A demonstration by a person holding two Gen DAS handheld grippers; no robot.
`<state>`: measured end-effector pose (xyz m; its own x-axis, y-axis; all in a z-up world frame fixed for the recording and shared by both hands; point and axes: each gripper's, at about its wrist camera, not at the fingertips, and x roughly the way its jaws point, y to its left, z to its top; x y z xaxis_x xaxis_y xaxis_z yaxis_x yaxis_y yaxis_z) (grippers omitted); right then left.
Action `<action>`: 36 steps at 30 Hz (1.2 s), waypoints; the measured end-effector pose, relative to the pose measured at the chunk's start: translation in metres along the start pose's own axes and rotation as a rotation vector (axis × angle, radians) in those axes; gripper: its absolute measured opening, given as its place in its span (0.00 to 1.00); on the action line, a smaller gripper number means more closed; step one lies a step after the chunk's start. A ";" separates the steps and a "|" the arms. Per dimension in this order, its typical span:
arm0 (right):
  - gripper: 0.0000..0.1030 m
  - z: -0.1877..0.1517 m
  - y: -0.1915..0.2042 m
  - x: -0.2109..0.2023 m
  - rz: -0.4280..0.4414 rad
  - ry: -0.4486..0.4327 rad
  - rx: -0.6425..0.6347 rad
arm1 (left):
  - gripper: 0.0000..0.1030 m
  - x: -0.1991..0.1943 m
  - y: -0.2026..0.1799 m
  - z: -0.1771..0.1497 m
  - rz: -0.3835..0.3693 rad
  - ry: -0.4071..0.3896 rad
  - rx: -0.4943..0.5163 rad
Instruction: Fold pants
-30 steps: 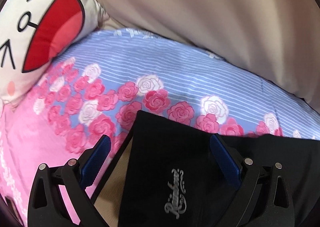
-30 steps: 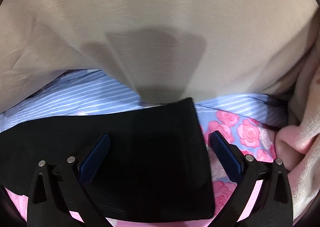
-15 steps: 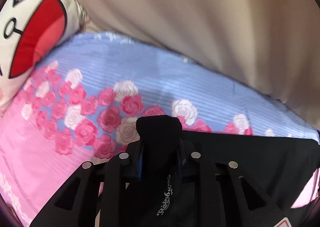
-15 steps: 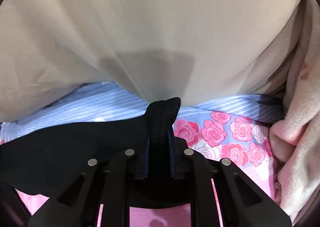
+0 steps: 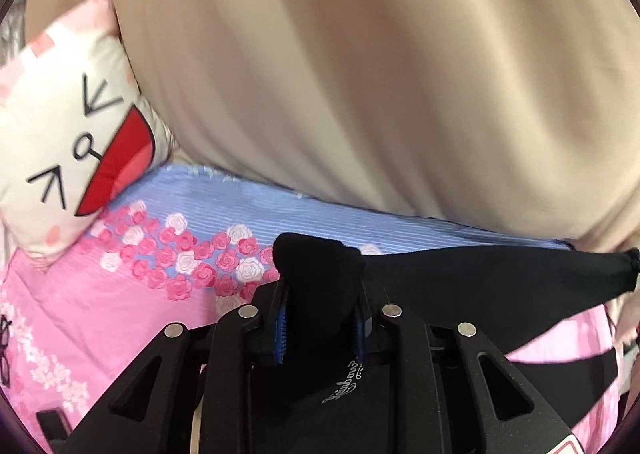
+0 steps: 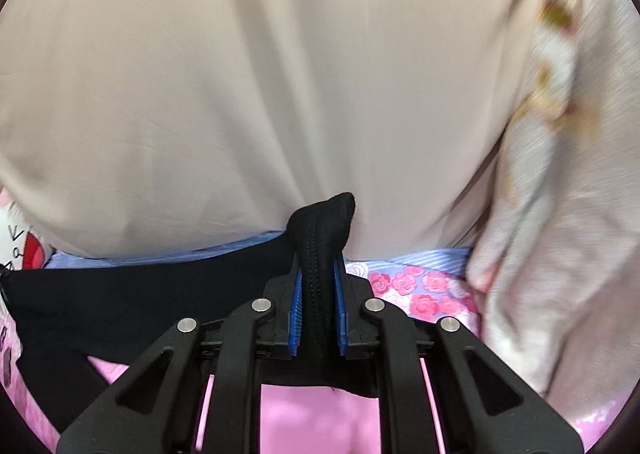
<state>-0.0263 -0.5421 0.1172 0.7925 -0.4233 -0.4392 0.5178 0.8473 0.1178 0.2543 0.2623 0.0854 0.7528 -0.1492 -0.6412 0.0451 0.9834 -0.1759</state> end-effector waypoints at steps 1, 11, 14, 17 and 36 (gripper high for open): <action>0.12 -0.001 0.002 -0.022 0.006 -0.026 -0.009 | 0.21 -0.015 -0.001 -0.005 -0.006 -0.016 0.013; 0.12 -0.078 -0.001 -0.133 0.001 -0.076 -0.047 | 0.22 -0.096 0.023 -0.101 -0.012 0.003 0.046; 0.12 -0.119 -0.014 -0.134 -0.014 -0.009 -0.015 | 0.22 -0.086 0.035 -0.140 0.027 0.087 0.049; 0.12 -0.150 -0.022 -0.128 -0.030 0.040 0.008 | 0.23 -0.080 0.050 -0.171 0.048 0.125 0.014; 0.81 -0.232 -0.077 -0.173 -0.095 0.040 0.212 | 0.86 -0.088 0.076 -0.194 0.267 0.099 -0.092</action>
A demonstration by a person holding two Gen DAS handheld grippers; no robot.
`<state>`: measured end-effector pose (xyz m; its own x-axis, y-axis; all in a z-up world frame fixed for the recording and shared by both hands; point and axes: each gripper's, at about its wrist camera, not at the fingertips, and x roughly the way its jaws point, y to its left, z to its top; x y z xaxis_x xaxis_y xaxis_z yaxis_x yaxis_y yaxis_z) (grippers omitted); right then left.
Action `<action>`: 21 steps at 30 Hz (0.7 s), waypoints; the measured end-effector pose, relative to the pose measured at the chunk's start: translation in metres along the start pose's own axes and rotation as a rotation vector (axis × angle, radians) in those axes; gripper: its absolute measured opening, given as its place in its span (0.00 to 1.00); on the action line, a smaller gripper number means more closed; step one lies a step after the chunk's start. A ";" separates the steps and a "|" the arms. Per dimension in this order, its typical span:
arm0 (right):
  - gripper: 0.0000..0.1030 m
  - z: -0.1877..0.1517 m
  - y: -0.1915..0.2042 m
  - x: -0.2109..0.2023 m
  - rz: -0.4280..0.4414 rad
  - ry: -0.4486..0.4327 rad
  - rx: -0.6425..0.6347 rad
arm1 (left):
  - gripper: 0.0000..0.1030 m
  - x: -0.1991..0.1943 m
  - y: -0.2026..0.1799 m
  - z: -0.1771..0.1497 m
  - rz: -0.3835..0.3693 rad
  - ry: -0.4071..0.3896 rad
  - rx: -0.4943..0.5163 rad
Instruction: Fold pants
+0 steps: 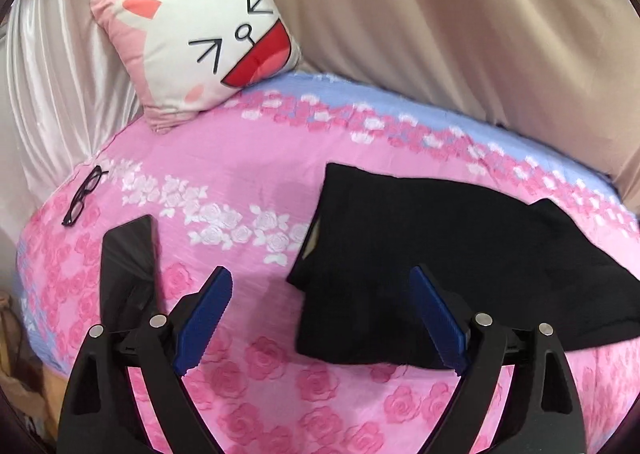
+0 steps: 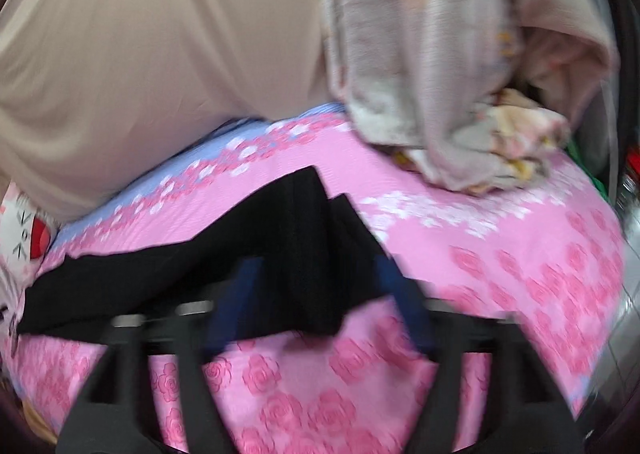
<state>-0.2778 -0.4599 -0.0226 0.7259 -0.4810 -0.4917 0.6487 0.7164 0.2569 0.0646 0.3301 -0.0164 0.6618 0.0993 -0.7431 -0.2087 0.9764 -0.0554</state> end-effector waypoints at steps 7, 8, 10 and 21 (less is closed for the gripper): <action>0.81 0.025 0.004 -0.030 0.079 -0.007 0.133 | 0.85 0.040 0.019 -0.015 -0.138 0.182 -0.301; 0.81 0.034 0.010 -0.019 0.090 0.033 0.153 | 0.85 0.042 0.020 -0.016 -0.140 0.190 -0.315; 0.91 0.048 0.018 0.004 0.104 0.089 0.169 | 0.85 0.043 0.019 -0.019 -0.127 0.207 -0.322; 0.08 0.114 0.079 0.068 0.005 0.098 -0.162 | 0.85 0.052 0.005 -0.037 -0.078 0.249 -0.266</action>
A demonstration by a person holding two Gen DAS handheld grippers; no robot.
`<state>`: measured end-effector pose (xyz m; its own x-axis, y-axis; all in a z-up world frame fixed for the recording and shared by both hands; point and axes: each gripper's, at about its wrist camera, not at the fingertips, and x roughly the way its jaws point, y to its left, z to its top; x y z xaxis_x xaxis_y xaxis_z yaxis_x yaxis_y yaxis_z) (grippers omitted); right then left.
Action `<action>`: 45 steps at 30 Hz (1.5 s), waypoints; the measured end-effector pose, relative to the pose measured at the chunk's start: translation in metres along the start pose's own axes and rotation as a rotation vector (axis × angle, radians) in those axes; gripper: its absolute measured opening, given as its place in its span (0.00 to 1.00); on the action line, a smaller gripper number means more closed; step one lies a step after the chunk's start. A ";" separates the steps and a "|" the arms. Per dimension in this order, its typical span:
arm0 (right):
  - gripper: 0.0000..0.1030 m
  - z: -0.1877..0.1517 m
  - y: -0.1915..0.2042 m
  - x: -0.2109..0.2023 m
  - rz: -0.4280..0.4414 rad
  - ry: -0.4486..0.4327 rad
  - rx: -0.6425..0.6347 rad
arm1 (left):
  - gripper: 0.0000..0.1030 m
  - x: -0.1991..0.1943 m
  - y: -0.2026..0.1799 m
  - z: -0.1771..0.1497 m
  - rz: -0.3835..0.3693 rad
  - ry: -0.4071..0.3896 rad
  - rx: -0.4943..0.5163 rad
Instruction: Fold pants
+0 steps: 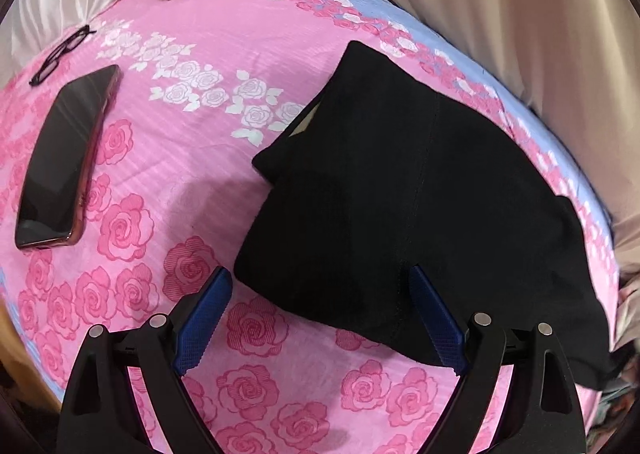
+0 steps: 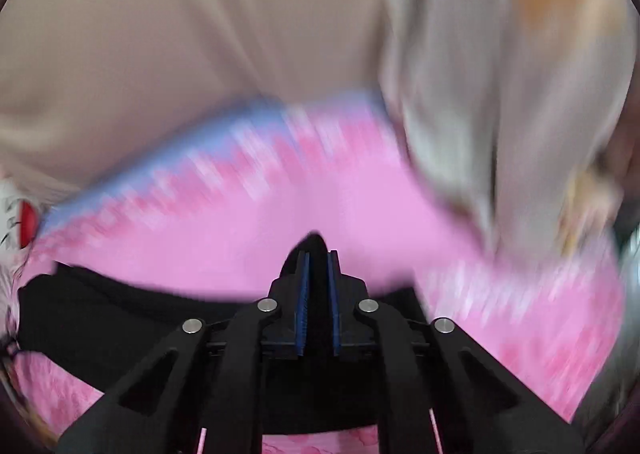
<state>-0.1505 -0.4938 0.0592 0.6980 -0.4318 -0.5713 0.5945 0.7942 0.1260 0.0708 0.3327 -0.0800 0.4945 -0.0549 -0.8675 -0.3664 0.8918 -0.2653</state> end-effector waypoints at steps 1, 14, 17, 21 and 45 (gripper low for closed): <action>0.08 0.002 0.005 -0.029 0.005 -0.090 -0.041 | 0.85 0.000 -0.001 -0.002 0.008 -0.003 0.011; 0.95 -0.104 -0.071 -0.072 -0.124 0.022 0.149 | 0.85 -0.004 -0.016 0.009 0.039 -0.027 -0.037; 0.95 -0.065 -0.040 -0.023 -0.122 0.087 0.013 | 0.85 -0.027 -0.023 0.006 0.040 -0.101 -0.040; 0.89 -0.040 -0.027 0.045 -0.130 0.179 -0.021 | 0.85 -0.049 -0.029 0.000 0.023 -0.150 -0.034; 0.94 -0.130 -0.072 -0.100 0.057 0.011 0.250 | 0.85 -0.028 -0.056 0.004 0.028 -0.085 -0.023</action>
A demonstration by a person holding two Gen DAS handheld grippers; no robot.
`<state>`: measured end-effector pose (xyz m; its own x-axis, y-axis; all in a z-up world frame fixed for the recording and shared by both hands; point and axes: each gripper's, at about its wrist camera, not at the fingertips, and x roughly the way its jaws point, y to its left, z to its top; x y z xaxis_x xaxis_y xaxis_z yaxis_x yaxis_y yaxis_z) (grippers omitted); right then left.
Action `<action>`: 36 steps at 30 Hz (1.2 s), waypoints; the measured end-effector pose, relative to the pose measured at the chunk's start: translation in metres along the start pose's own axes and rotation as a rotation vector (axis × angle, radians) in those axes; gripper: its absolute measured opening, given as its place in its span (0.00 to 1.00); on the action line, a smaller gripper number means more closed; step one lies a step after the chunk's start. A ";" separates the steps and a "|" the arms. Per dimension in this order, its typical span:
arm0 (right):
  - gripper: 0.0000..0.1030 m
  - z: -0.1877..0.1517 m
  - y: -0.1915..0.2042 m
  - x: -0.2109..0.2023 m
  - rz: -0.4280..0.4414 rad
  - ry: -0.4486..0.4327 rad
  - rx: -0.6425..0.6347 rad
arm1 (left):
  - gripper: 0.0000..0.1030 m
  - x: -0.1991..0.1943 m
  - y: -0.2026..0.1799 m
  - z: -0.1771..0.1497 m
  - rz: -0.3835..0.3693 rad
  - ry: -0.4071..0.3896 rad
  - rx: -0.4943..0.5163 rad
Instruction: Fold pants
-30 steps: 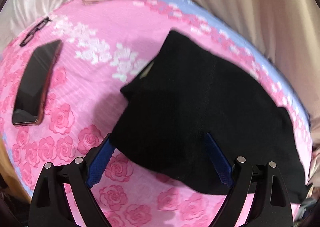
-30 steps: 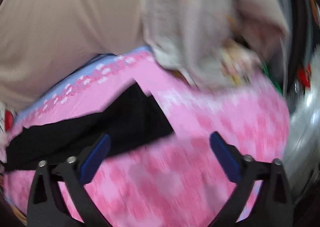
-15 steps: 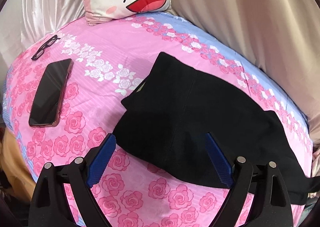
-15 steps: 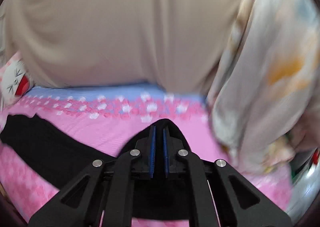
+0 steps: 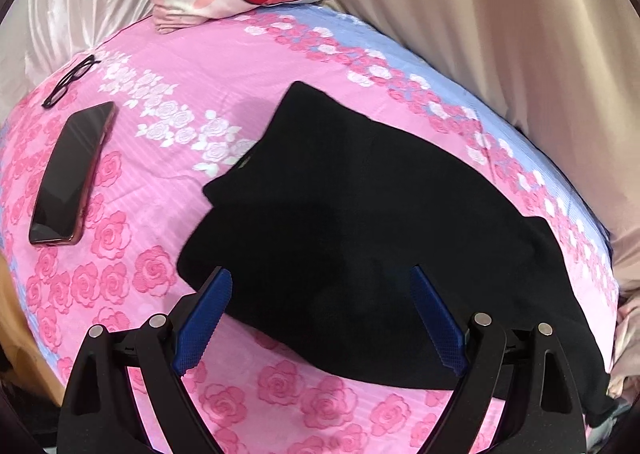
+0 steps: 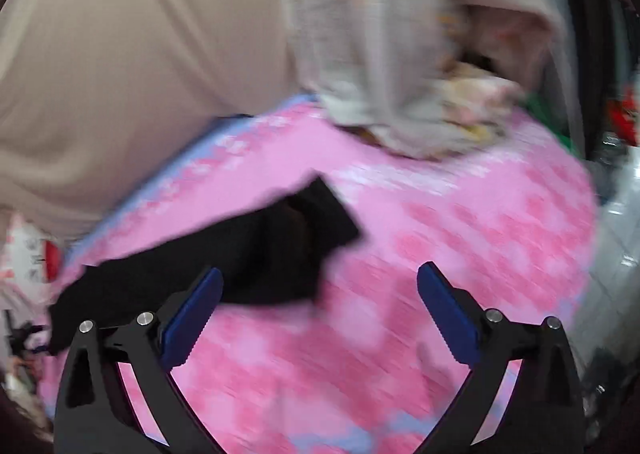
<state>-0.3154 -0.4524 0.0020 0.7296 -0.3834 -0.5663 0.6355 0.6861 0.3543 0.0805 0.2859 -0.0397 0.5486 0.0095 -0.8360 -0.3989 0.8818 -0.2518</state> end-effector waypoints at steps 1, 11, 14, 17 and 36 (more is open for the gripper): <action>0.95 0.012 0.008 0.016 0.027 0.039 -0.002 | 0.85 -0.002 -0.002 -0.002 -0.009 -0.002 0.006; 0.10 0.095 0.122 0.053 0.000 -0.070 -0.395 | 0.85 -0.007 0.001 -0.011 -0.030 -0.003 -0.009; 0.45 0.078 0.144 0.011 -0.110 -0.233 -0.578 | 0.85 -0.004 0.004 -0.014 -0.028 0.004 -0.002; 0.94 0.023 0.102 0.024 -0.274 -0.131 -0.635 | 0.85 0.002 0.010 -0.019 -0.038 0.031 0.001; 0.44 -0.008 0.025 0.127 -0.275 0.209 -0.214 | 0.85 0.013 0.065 -0.025 -0.080 0.067 -0.179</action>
<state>-0.2094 -0.4791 -0.0673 0.4588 -0.4520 -0.7650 0.7168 0.6970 0.0180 0.0434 0.3314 -0.0790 0.5356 -0.0937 -0.8392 -0.4839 0.7804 -0.3959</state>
